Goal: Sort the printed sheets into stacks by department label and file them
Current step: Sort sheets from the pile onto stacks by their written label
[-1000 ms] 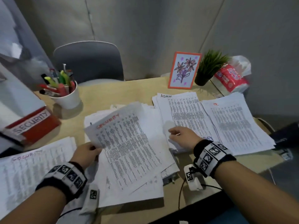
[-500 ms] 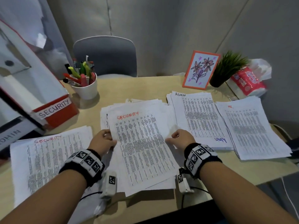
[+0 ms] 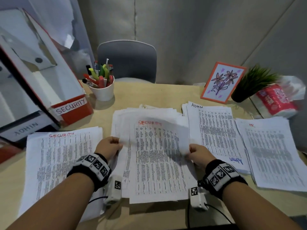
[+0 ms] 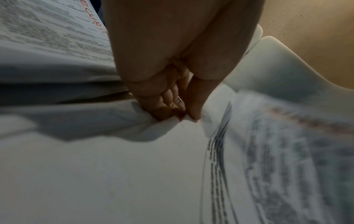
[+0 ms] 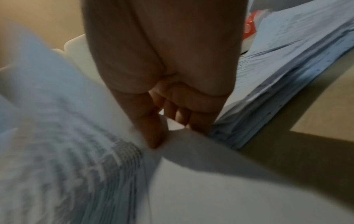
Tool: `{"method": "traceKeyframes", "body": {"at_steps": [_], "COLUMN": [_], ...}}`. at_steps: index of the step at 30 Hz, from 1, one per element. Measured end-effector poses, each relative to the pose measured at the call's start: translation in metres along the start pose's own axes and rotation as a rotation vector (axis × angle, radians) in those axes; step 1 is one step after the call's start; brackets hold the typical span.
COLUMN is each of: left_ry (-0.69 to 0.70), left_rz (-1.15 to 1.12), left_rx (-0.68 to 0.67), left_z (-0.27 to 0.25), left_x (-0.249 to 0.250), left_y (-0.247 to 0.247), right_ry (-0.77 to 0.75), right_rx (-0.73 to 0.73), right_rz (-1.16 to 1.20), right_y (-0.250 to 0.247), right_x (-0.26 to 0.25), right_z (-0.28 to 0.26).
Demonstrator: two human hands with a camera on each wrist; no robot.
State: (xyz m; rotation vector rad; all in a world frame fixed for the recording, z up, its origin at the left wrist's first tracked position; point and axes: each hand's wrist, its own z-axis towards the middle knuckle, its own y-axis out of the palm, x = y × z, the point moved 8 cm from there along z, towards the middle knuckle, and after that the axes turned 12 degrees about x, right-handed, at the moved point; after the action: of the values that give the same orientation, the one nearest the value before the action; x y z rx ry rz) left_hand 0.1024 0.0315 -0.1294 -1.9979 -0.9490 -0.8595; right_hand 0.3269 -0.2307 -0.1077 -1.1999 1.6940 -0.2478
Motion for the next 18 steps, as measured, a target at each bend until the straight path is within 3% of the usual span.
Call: {"method": "traceKeyframes", "body": {"at_steps": [7, 15, 18], "left_ry": [0.019, 0.069, 0.031], "left_rz": [0.056, 0.141, 0.042], "left_rx": [0.035, 0.036, 0.017], "left_z": [0.003, -0.001, -0.002], "left_x": [-0.003, 0.006, 0.002], "left_y": [-0.006, -0.009, -0.007], "right_ry": [-0.06, 0.109, 0.116], "right_rx": [-0.175, -0.147, -0.095], "right_rz": [0.222, 0.418, 0.371], "right_y": [-0.012, 0.004, 0.008], "right_x": [-0.003, -0.004, 0.0], "right_z": [-0.002, -0.007, 0.0]}}
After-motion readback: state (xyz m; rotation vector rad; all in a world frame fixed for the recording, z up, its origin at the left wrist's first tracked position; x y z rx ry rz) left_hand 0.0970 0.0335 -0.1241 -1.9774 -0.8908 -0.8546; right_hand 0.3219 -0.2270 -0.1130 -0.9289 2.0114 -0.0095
